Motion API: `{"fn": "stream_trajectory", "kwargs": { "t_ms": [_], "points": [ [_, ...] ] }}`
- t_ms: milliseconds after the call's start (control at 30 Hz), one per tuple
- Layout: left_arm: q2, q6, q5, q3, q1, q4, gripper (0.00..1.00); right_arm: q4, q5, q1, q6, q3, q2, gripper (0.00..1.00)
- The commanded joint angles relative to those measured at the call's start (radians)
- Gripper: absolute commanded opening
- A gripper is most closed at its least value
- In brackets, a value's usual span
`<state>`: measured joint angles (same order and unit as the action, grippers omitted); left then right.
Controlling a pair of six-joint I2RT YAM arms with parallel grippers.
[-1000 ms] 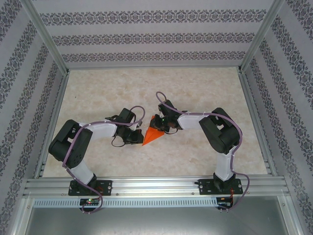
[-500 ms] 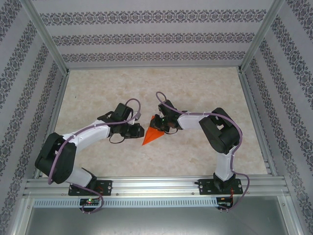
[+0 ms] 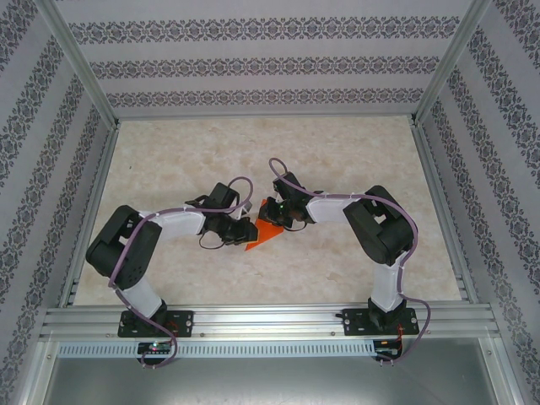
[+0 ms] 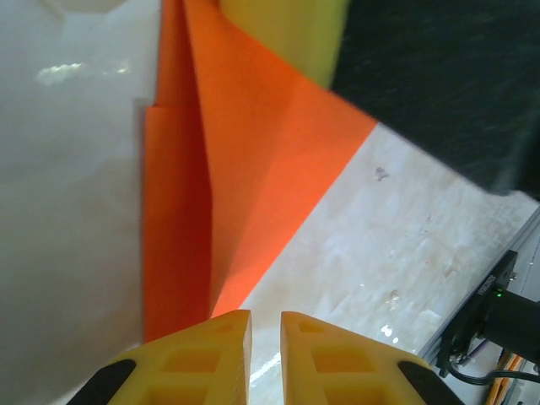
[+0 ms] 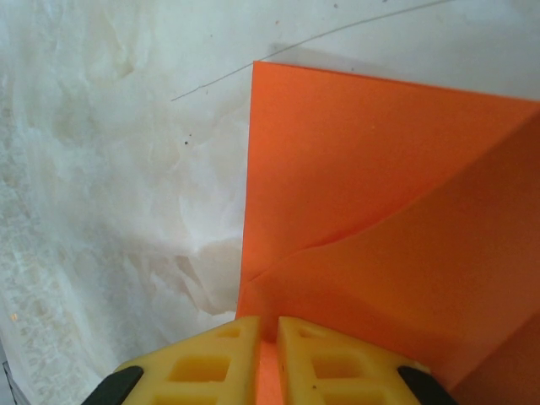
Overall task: Fold a paper plane with a square sheet of paper (pick it up from the middle)
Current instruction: Fourth fold the wing at the center of the table.
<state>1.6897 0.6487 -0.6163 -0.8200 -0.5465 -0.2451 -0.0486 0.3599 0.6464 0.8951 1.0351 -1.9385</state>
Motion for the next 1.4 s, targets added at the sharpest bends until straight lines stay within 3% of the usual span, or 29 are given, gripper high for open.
{"fn": "stream_trajectory", "kwargs": {
  "t_ms": [0,367,1200,1367],
  "points": [
    [0.02,-0.011,0.028,0.02,-0.012,0.031,0.18,-0.085,-0.046,0.013,-0.016,-0.023,-0.059,0.16],
    [0.019,-0.1,0.115,0.066,-0.012,-0.085,0.16,-0.1,-0.049,0.014,-0.022,-0.023,-0.06,0.16],
    [-0.022,-0.07,-0.018,0.195,0.004,-0.113,0.18,-0.113,-0.061,0.011,-0.031,-0.032,-0.059,0.16],
    [-0.048,-0.082,0.014,0.195,0.005,-0.169,0.19,-0.116,-0.062,0.011,-0.03,-0.029,-0.061,0.16]
  ]
}}
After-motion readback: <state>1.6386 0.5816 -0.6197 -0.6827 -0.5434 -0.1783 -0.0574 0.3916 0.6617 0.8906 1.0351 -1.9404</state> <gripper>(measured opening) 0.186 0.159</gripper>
